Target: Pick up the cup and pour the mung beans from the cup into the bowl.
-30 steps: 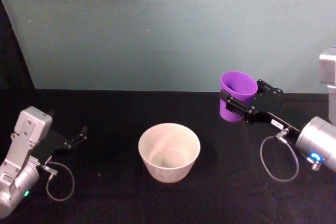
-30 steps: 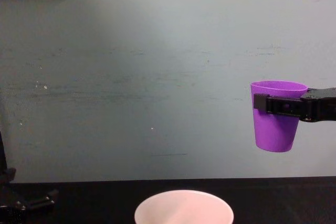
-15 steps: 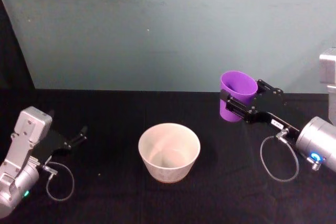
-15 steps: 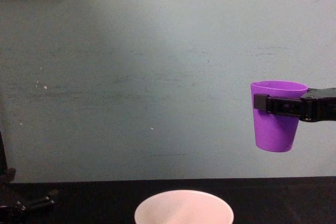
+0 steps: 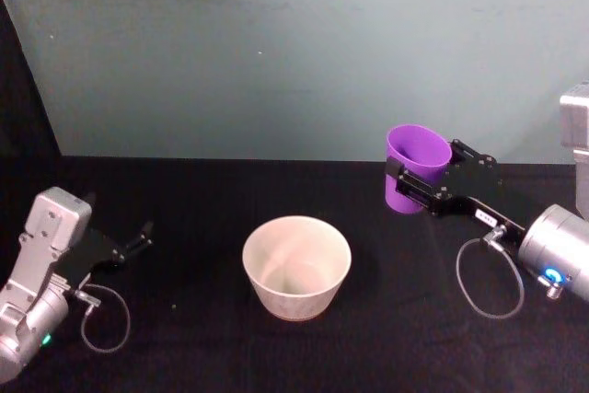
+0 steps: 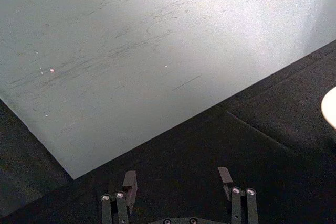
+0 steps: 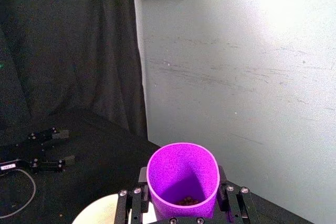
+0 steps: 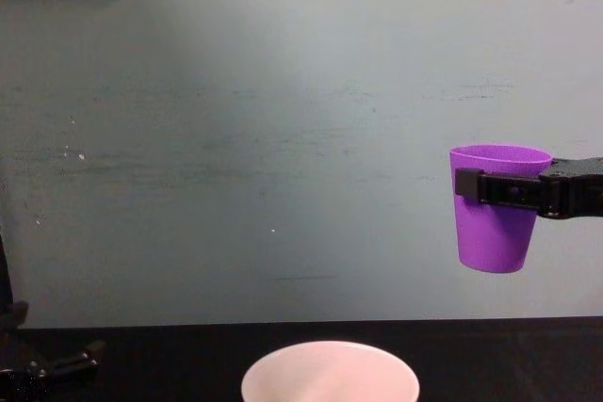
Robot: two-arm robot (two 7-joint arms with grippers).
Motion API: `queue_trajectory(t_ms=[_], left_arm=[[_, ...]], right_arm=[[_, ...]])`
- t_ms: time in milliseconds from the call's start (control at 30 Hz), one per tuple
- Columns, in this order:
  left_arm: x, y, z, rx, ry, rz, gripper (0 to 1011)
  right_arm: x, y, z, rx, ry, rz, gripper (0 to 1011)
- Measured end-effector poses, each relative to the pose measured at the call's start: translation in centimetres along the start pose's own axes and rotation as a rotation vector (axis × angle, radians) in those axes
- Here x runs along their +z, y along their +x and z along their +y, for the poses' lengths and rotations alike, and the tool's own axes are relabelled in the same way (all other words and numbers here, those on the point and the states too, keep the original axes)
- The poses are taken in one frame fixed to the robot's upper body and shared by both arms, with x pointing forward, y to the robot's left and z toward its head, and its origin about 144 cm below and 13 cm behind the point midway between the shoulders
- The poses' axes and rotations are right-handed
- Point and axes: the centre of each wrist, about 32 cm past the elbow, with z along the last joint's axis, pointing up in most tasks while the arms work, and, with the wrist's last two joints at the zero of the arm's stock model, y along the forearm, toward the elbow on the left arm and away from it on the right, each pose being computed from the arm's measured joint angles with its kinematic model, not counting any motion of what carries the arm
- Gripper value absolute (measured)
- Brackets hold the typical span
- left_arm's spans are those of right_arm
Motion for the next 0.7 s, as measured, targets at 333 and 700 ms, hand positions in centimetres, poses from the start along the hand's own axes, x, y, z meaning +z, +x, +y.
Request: queue_trajectory(t_ms=[333, 700], left_arm=[[0.00, 0.00, 0.00, 0.000, 0.000, 0.000, 1000], [0.00, 0.00, 0.00, 0.000, 0.000, 0.000, 1000]], right_arm=[[0.00, 0.00, 0.00, 0.000, 0.000, 0.000, 723], [0.00, 0.00, 0.00, 0.000, 0.000, 0.000, 722]])
